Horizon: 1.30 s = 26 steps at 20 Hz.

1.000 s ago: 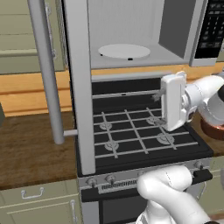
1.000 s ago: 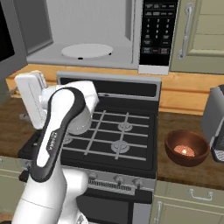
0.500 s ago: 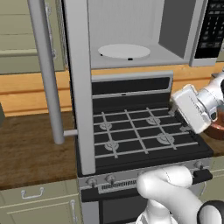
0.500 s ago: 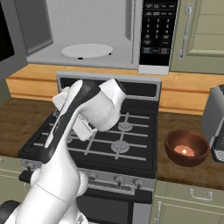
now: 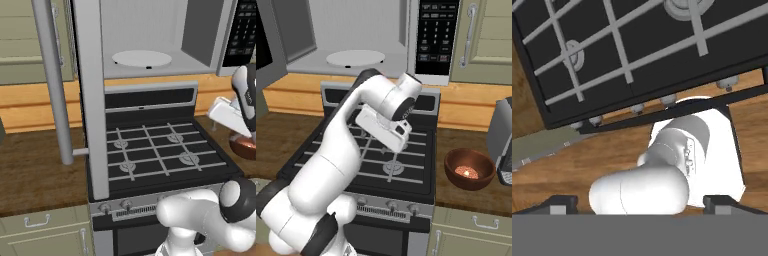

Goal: Open the microwave, place the bowl with waffle inside the microwave, then close the microwave door and turn it on.

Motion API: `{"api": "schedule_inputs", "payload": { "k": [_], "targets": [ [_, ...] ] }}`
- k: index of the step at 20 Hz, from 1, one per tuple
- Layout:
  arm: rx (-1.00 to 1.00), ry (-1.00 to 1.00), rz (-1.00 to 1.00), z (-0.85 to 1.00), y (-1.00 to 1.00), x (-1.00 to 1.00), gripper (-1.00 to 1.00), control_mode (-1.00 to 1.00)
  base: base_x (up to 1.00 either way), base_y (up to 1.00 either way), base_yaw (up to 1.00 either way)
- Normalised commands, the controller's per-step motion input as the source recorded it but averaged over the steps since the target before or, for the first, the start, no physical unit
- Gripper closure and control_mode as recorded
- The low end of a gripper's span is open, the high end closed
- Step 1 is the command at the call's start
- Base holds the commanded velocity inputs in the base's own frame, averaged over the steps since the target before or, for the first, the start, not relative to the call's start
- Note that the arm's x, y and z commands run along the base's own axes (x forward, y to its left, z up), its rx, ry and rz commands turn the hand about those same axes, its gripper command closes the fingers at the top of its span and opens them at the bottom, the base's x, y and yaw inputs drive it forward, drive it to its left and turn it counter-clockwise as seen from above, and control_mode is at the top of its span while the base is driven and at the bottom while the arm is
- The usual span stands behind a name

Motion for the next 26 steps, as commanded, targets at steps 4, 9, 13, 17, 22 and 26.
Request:
{"api": "schedule_inputs", "payload": {
  "k": [4, 9, 13, 17, 22, 26],
  "targets": [
    [-0.35, -0.05, 0.0, -0.57, -0.67, -0.02, -1.0, -1.0, 0.0, 0.0, 0.0],
    [-0.24, -0.23, 0.05, -0.15, -0.23, -0.01, -1.0, -1.0, 0.0, 0.0, 0.0],
    [-0.03, -0.15, 0.05, 0.0, -0.14, 0.01, -1.0, -1.0, 0.0, 0.0, 0.0],
    [-0.02, 0.0, 0.12, -0.03, -0.48, 0.14, -1.0, -1.0, 0.0, 0.0, 0.0],
    [-0.18, 0.0, 0.09, -0.18, -0.67, 0.29, -1.0, -1.0, 0.0, 0.0, 0.0],
    [-0.14, 0.0, 0.12, -0.25, -0.7, 0.35, -1.0, -1.0, 0.0, 0.0, 0.0]
  ]
}}
